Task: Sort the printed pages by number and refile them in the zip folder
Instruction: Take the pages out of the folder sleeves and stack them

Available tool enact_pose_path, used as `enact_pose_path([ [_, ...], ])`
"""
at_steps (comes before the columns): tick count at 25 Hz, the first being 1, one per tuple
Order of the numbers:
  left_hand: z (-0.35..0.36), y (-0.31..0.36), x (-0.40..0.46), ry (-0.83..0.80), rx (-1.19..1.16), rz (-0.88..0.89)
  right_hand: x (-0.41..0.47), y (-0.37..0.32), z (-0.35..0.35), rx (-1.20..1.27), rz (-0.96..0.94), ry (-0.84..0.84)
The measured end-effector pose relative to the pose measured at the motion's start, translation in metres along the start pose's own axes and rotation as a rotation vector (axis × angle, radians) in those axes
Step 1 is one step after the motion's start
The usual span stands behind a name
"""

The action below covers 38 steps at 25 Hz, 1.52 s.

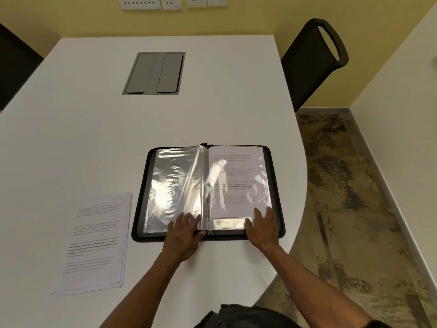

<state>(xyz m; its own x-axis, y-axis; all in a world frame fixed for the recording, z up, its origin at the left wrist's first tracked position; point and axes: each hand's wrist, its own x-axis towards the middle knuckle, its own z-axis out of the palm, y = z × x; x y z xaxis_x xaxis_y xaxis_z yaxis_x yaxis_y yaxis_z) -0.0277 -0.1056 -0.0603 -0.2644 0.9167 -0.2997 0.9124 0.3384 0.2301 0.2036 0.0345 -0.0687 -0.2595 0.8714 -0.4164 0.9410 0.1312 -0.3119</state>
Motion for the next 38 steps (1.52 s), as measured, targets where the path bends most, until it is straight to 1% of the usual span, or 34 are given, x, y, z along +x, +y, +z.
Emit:
enact_pose_path([
  [4,-0.011,-0.015,0.003,-0.073,0.093,-0.295,-0.002,0.007,-0.007,-0.003,0.026,0.044],
  [5,-0.015,-0.017,0.003,-0.071,0.098,-0.336,-0.001,0.009,-0.009,-0.001,0.030,0.071],
  [6,-0.015,-0.020,0.003,-0.056,0.095,-0.340,0.000,0.011,-0.011,0.022,0.040,0.104],
  [8,-0.014,-0.018,0.001,0.066,0.098,-0.258,0.004,0.014,-0.013,0.163,0.085,0.176],
  [10,-0.011,-0.008,-0.005,0.246,0.099,-0.153,0.007,0.016,-0.018,0.305,0.143,0.202],
  [12,-0.012,0.009,-0.010,0.317,0.096,-0.052,0.009,0.016,-0.021,0.372,0.167,0.211],
  [15,-0.006,0.043,-0.008,0.320,0.045,0.109,0.013,0.016,-0.027,0.423,0.197,0.293],
  [17,0.000,0.056,0.000,0.317,0.017,0.165,0.012,0.016,-0.033,0.471,0.218,0.342],
  [19,0.001,0.066,0.009,0.286,-0.026,0.214,0.008,0.014,-0.036,0.504,0.237,0.357],
  [22,-0.004,0.085,0.023,0.239,-0.053,0.327,-0.001,0.013,-0.038,0.518,0.219,0.415],
  [23,-0.007,0.092,0.027,0.214,-0.053,0.336,-0.004,0.013,-0.039,0.535,0.207,0.430],
  [25,-0.013,0.107,0.031,0.172,-0.022,0.313,-0.008,0.012,-0.045,0.635,0.206,0.407],
  [27,-0.014,0.119,0.033,0.186,0.009,0.300,-0.011,0.011,-0.053,0.751,0.219,0.371],
  [34,-0.016,0.123,0.040,0.230,0.095,0.289,-0.014,0.008,-0.054,0.906,0.222,0.319],
  [36,-0.020,0.120,0.039,0.267,0.031,0.253,-0.016,0.005,-0.059,0.942,0.182,0.228],
  [38,-0.023,0.117,0.041,0.269,-0.097,0.179,-0.018,0.003,-0.059,0.928,0.106,0.111],
])
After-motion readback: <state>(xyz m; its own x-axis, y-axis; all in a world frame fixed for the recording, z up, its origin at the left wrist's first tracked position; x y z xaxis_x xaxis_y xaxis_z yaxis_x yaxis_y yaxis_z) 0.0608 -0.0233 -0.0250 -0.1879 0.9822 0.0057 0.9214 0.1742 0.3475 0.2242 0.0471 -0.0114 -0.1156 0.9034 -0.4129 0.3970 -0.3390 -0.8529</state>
